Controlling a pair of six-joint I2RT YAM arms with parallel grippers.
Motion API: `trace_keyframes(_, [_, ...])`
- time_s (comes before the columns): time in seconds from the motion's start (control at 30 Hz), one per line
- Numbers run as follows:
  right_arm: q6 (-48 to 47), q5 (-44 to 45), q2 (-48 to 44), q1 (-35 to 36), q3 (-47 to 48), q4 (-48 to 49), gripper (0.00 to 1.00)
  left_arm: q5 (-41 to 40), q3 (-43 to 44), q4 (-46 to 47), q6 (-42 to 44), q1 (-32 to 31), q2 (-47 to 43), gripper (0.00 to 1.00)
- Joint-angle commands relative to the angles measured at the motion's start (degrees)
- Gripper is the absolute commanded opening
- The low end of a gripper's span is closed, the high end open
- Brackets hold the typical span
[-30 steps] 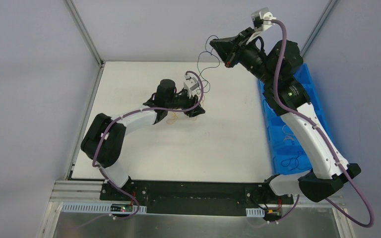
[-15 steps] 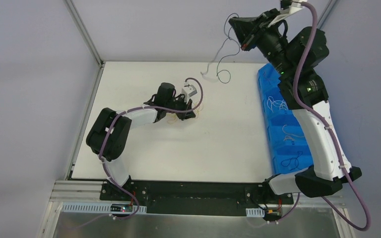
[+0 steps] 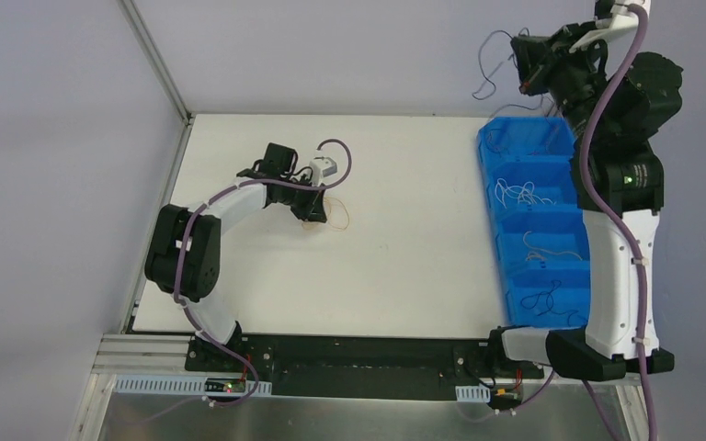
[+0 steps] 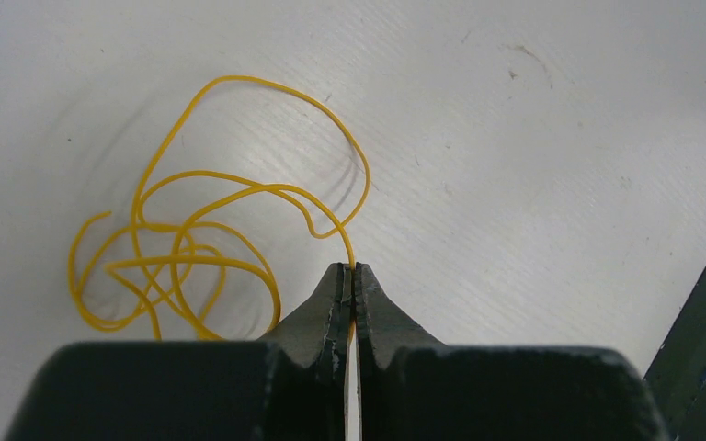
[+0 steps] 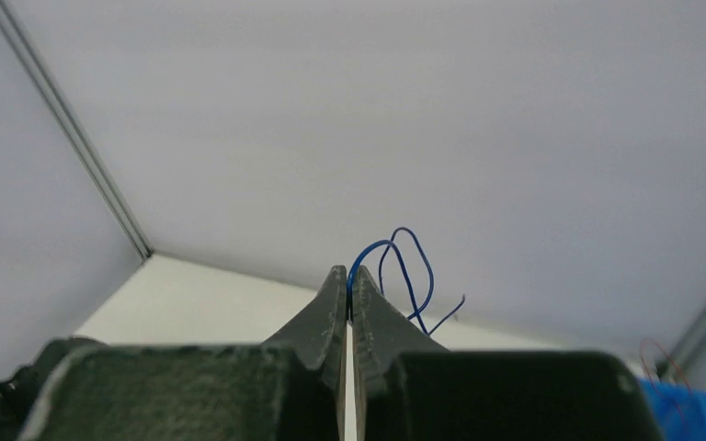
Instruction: Untangle the cables
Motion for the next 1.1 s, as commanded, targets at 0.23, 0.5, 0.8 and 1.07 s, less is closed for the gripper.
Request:
trace_keyframes(0.23, [-6.9,1.84,-12.98,-14.33,-8.22,-38.36,0.0,3.47,2.95,-6.35,2.63,0.71,-2.57,0.0])
trace_keyframes(0.5, [-5.55,8.92,-17.91,-16.77,-7.07,-63.69,0.0,4.64,4.5,-6.64,1.21,0.71,0.41,0.0])
trace_keyframes(0.8, [-10.04,25.75,-24.81,-21.28,-16.97,-68.36,0.0,7.1,9.12,-7.27,-4.69,0.67,6.73,0.0])
trace_keyframes(1.07, [-13.56,31.52,-23.36,-22.62,-21.48,-66.35,0.0,6.63,14.25,-9.9,-5.46,0.71,9.36,0.0])
